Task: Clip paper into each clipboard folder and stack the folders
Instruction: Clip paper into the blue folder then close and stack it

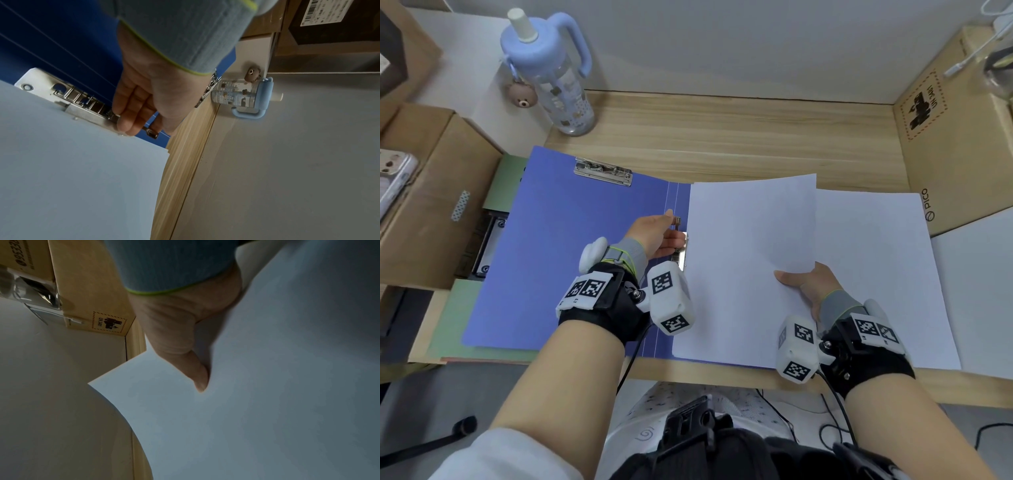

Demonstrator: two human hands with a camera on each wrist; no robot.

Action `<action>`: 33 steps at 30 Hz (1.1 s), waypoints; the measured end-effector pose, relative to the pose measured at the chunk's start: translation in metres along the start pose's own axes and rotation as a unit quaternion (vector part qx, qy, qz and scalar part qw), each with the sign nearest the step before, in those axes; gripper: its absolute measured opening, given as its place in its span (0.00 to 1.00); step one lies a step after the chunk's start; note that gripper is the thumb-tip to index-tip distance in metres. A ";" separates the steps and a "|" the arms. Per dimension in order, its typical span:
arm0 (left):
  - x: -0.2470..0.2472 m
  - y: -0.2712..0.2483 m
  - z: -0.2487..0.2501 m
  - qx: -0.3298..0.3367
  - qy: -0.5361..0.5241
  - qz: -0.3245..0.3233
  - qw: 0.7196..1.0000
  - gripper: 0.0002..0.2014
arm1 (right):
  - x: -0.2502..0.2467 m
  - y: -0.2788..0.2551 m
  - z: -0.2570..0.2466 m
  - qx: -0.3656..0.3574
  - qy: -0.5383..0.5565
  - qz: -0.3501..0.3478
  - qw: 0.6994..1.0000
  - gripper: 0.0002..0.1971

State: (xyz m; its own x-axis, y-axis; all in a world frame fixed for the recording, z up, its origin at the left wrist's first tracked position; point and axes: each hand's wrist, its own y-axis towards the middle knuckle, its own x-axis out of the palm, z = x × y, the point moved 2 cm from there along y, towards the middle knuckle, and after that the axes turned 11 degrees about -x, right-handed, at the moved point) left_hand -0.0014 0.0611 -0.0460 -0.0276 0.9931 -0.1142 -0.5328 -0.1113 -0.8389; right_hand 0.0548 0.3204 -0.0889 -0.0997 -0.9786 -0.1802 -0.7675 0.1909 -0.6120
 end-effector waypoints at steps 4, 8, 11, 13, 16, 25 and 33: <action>-0.002 -0.002 -0.001 -0.003 0.009 0.000 1.000 0.16 | 0.000 0.002 0.000 -0.003 -0.003 -0.003 1.000 0.16; -0.002 -0.003 -0.001 -0.005 0.008 0.002 1.000 0.15 | -0.001 0.002 0.001 0.000 -0.003 -0.002 1.000 0.19; -0.001 -0.003 -0.001 -0.005 0.007 -0.003 1.000 0.14 | -0.002 0.003 0.001 -0.001 -0.003 0.001 1.000 0.19; 0.000 -0.003 0.000 -0.005 0.006 -0.005 1.000 0.14 | -0.002 0.003 0.002 0.000 0.001 0.001 1.000 0.19; 0.000 -0.003 0.002 -0.004 0.005 -0.004 1.000 0.15 | -0.003 0.004 0.003 0.000 0.007 -0.005 1.000 0.17; -0.001 -0.001 0.001 -0.002 -0.001 0.001 1.000 0.15 | 0.000 0.006 0.004 -0.004 0.008 -0.013 1.000 0.16; -0.006 -0.005 -0.005 0.002 0.013 -0.017 1.000 0.15 | 0.011 0.007 0.006 0.004 -0.002 -0.011 1.000 0.23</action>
State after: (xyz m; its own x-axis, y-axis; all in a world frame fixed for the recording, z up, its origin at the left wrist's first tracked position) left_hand 0.0060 0.0558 -0.0438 0.0131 0.9950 -0.0990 -0.5358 -0.0766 -0.8409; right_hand 0.0517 0.3118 -0.0996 -0.0800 -0.9823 -0.1692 -0.7641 0.1694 -0.6225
